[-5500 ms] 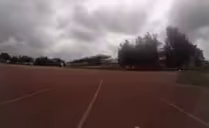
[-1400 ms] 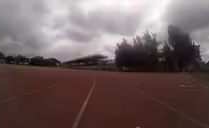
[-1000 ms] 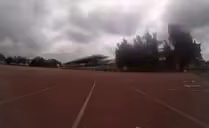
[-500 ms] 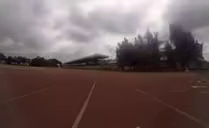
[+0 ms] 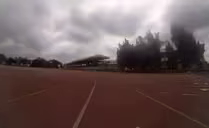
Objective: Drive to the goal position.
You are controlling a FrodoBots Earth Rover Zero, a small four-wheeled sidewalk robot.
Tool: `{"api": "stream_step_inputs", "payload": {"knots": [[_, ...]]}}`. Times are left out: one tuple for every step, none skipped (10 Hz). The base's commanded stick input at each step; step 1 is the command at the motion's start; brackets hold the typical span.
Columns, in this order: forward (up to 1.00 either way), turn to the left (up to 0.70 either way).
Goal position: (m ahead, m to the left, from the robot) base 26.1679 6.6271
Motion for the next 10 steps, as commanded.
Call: {"api": "stream_step_inputs", "payload": {"knots": [[0.70, 0.00], [0.70, 0.00], [0.70, 0.00], [0.70, 0.00], [0.70, 0.00], [0.70, 0.00], [0.70, 0.00], [0.70, 0.00], [0.70, 0.00], [0.70, 0.00]]}}
